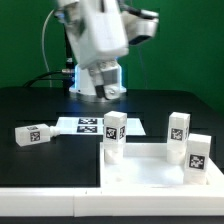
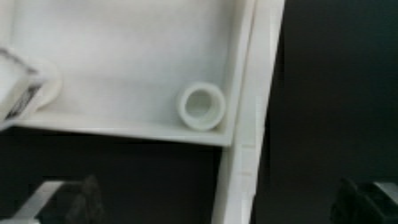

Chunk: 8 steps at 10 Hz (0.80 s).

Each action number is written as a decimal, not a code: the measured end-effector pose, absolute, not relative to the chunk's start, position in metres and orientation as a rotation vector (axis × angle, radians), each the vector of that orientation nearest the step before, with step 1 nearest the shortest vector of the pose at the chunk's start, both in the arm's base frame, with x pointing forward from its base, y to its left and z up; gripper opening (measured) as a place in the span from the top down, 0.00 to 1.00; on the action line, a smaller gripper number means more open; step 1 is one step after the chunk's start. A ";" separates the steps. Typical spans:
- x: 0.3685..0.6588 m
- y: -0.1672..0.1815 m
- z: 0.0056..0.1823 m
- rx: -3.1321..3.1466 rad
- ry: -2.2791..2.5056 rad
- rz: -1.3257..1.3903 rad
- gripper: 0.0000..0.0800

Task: Assemble square table

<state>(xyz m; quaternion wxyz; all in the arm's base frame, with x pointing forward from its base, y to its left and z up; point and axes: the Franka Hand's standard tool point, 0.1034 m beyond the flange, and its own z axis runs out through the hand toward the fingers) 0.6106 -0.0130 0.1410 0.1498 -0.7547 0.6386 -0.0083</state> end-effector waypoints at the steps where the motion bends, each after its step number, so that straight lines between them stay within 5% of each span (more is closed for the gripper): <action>1: 0.610 -0.012 0.141 -2.187 1.813 -0.012 0.19; 8: 0.551 -0.095 0.108 -2.174 1.755 0.192 0.19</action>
Offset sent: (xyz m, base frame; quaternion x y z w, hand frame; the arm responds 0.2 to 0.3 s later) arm -0.0224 -0.0173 -0.0261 0.0195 -0.0824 0.0476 0.9953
